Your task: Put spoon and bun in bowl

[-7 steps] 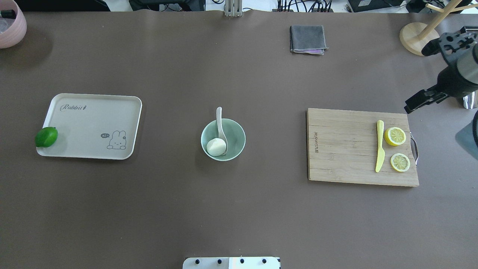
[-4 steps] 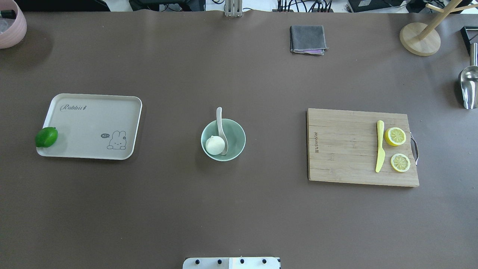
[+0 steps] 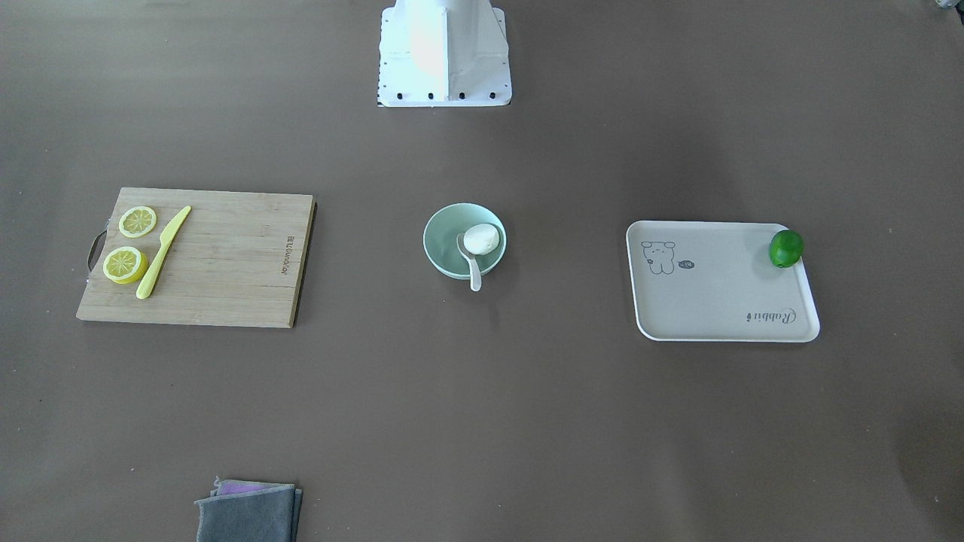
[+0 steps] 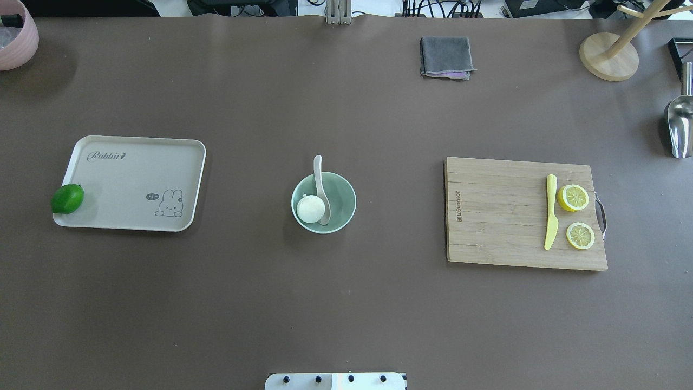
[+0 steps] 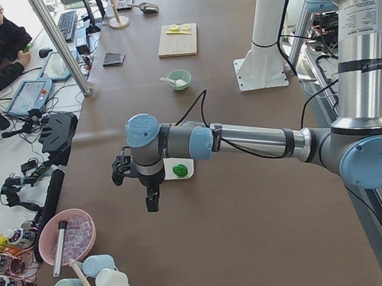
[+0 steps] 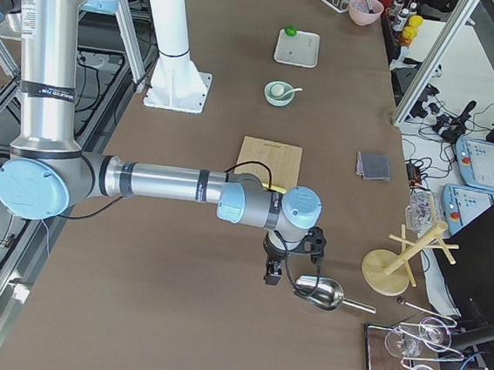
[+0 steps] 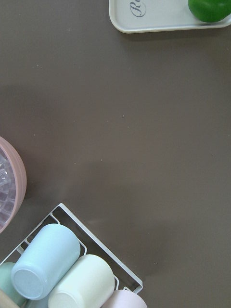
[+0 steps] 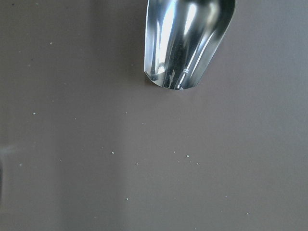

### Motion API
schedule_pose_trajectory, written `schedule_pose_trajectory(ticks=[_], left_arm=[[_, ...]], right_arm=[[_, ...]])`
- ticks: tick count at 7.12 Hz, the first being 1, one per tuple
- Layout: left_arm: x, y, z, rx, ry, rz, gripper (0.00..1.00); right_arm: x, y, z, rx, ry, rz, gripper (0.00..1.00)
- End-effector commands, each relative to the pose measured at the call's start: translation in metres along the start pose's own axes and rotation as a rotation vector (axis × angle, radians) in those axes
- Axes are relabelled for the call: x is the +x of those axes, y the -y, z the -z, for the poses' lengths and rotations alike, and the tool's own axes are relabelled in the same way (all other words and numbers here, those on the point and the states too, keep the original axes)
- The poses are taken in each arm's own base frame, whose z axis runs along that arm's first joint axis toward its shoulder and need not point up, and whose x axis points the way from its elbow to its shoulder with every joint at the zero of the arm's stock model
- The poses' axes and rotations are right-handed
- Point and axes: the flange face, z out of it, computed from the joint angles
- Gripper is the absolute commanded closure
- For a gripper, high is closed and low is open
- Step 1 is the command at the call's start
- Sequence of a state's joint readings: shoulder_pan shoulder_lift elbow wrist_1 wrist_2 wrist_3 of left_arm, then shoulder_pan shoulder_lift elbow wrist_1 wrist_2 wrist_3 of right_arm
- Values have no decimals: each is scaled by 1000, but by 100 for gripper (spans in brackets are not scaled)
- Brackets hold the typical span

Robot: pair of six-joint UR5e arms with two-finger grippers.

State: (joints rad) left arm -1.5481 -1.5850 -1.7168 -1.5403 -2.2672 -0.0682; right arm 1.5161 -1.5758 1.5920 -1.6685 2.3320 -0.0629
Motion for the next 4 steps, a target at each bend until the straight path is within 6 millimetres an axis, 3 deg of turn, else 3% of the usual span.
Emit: schedule_pose_trajectory(ticks=[1,4], left_arm=[[-18,-23,-20,-32,2,25,2],[-18,-19,-20,-23,3,20,2]], right_arm=[[8,-10,-3,-4,19,-21,0],[14,-16,-3,-2,19,-30,0]])
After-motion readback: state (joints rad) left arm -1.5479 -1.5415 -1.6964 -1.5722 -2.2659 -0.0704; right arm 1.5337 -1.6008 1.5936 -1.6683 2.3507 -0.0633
